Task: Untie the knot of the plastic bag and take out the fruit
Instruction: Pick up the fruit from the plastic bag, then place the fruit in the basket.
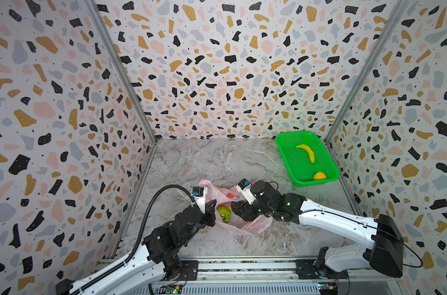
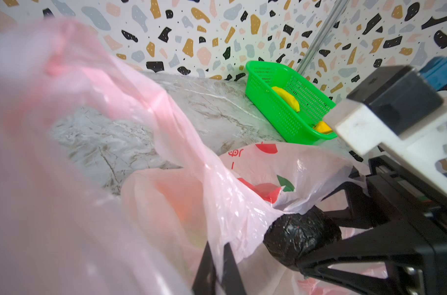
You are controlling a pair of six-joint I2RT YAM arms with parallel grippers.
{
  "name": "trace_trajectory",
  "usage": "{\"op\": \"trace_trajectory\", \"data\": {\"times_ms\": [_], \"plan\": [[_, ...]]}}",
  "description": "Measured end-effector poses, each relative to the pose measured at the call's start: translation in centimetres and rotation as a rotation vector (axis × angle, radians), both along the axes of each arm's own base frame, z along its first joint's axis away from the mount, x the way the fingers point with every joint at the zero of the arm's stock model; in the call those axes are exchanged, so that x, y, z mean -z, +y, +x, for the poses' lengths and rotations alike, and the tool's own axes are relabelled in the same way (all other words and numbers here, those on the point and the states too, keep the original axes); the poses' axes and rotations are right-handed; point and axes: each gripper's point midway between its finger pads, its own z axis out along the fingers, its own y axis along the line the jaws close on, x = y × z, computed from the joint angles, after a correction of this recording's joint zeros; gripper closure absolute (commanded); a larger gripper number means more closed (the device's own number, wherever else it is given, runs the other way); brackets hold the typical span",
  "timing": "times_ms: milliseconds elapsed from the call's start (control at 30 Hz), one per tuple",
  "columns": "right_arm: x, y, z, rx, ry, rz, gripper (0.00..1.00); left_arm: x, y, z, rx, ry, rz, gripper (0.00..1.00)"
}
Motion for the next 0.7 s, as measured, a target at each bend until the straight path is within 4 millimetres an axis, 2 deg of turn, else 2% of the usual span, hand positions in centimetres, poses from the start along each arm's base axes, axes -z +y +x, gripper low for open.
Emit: {"op": "trace_trajectory", "data": {"times_ms": [200,367,700], "plan": [[-0.4,-1.4,-1.1,-0.019,0.004,-0.010,0.47,-1.7,0.5,0.1,-0.010,-0.068,-0.020,1.00],[-1.5,-2.1,-1.3,-0.034,-0.020,-0.016,0.46,-1.8,0.1,0.3,-0.001,-0.075,-0.021,1.00],[-8.1,-2.1,1.3,-0.020,-0.112,0.077,0.46,-1.1,-0.4,0.1,0.029,-0.074,-0.002,1.00]]}}
